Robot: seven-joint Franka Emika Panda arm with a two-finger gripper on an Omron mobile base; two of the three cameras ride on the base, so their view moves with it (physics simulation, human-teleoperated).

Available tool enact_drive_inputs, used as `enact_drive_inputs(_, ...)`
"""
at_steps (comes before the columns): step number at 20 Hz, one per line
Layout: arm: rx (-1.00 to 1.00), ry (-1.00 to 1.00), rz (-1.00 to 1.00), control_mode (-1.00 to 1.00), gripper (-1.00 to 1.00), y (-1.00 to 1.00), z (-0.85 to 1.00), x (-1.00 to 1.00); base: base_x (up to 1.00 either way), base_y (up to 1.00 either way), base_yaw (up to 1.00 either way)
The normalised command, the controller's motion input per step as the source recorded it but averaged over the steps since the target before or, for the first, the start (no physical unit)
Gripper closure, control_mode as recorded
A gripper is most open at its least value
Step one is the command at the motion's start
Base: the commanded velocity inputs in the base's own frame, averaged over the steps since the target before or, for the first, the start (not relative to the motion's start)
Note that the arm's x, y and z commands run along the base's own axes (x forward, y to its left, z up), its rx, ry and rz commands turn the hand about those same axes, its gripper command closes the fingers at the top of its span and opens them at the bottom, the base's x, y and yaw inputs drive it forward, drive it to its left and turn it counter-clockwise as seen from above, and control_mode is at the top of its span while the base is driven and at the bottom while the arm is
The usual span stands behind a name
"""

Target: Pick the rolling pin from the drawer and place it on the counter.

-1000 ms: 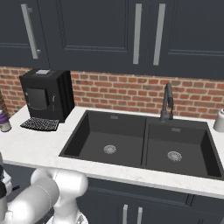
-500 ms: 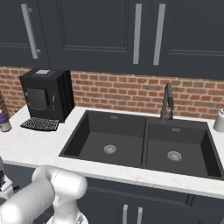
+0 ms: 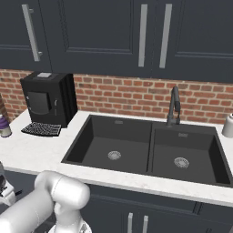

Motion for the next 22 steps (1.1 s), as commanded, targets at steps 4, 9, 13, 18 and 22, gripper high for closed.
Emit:
enact_drive_inputs(4,-0.03,0.00,0.00,-1.00,1.00,0.10,-0.29,0.00,0.00,0.00,0.00)
enact_drive_inputs(9,-0.01,0.00,0.00,-1.00,1.00,0.03,-0.11,0.00,0.00,0.00,0.00)
enact_drive_inputs(13,0.00,0.00,0.00,-1.00,1.00,0.00,0.00,0.00,0.00,0.00,0.00)
enact_drive_inputs(18,0.00,0.00,0.00,-1.00,1.00,0.00,0.00,-0.11,0.00,0.00,0.00)
enact_drive_inputs(22,0.00,0.00,0.00,-1.00,1.00,0.00,0.16,-0.73,0.00,0.00,0.00)
